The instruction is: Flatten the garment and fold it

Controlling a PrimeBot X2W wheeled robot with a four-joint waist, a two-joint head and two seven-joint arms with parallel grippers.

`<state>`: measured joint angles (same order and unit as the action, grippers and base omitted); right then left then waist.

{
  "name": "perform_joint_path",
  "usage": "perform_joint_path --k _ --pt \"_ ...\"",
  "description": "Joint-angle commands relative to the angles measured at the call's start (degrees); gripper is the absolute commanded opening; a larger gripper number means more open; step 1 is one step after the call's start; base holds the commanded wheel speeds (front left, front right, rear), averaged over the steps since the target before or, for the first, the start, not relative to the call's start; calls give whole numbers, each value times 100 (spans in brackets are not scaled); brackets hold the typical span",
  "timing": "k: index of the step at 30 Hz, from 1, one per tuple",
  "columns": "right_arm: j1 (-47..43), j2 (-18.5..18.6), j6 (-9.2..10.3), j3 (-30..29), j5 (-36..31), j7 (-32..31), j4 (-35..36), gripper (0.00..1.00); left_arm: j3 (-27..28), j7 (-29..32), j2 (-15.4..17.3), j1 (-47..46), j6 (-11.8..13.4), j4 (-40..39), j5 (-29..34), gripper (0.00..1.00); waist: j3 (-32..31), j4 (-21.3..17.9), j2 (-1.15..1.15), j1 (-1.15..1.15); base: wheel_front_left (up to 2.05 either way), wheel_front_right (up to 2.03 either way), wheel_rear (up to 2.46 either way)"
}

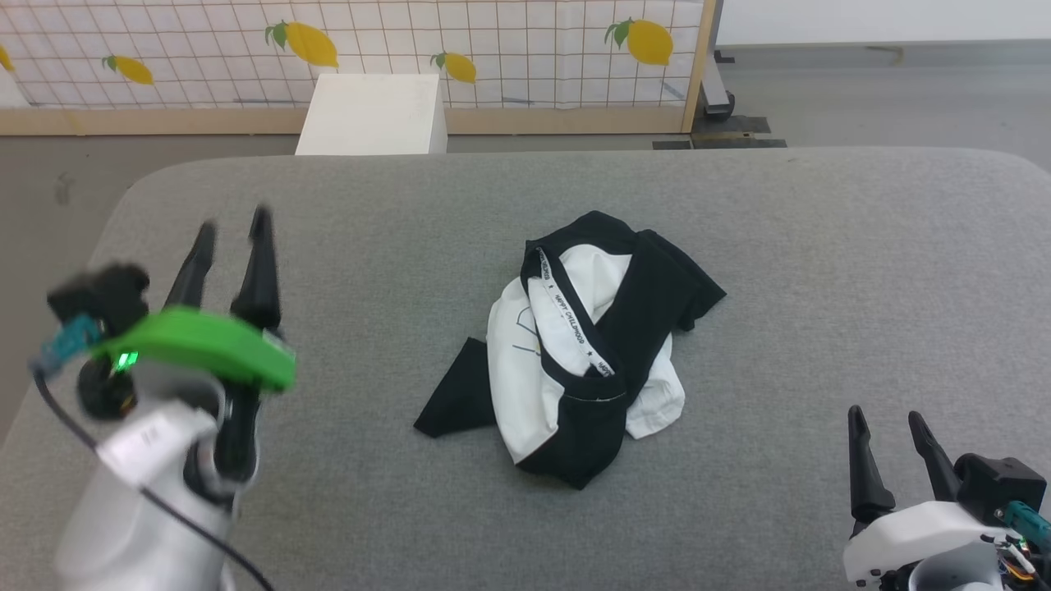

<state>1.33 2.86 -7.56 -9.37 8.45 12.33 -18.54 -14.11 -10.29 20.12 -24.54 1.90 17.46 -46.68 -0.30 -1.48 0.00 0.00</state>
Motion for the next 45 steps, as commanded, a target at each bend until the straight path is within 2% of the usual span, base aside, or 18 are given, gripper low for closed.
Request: perform_joint_path --k 1,4,6,11,20,24,28,32,36,37,38,39,45 --pt "-17 1 8 7 54 -38 44 100 -44 -188 122 330 164 -109 344 100 11 18 0 0 0 0 0" --pt "-11 1 8 32 87 -120 83 100 -61 -421 182 867 464 -465 954 100 66 47 0 0 0 0 0" --pt "33 1 8 45 128 -238 109 100 -66 -458 90 1196 619 -720 1281 100 158 94 0 0 0 0 0" --pt "372 1 8 157 213 -627 126 100 122 -468 -289 1673 737 -1155 1660 100 399 179 0 0 0 0 0" --pt "2264 50 8 726 -290 -2325 -248 100 240 -470 -739 1743 520 -1373 2120 100 969 583 0 0 0 0 0" --pt "3188 225 8 1113 -421 -3355 -851 100 267 -470 -886 1609 387 -1319 2194 100 1230 807 0 0 0 0 0" --pt "3926 497 8 1219 -739 -4205 -1550 100 211 -470 -1068 1414 244 -1236 2231 100 1485 1086 0 0 0 0 0" --pt "4289 576 8 1382 -933 -4643 -2060 100 195 -470 -1204 1255 124 -1154 2311 100 1682 1271 0 0 0 0 0" --pt "4405 542 8 1593 -757 -4725 -2326 100 250 -471 -1303 1205 41 -1061 2368 100 1798 1331 0 0 0 0 0" --pt "4417 543 8 1610 -698 -4728 -2368 74 268 -471 -1318 1202 25 -1040 2377 100 1807 1324 0 0 0 0 0" --pt "4441 558 8 1647 -652 -4700 -2395 29 298 -471 -1332 1198 9 -1026 2395 100 1817 1305 0 0 0 0 0" --pt "4464 576 8 1679 -618 -4633 -2394 0 315 -471 -1343 1196 -5 -1014 2413 100 1819 1285 0 0 0 0 0" --pt "4492 784 8 1706 -188 -4107 -2188 0 419 -471 -1404 1212 -110 -892 2507 100 1564 1017 0 0 0 0 0"
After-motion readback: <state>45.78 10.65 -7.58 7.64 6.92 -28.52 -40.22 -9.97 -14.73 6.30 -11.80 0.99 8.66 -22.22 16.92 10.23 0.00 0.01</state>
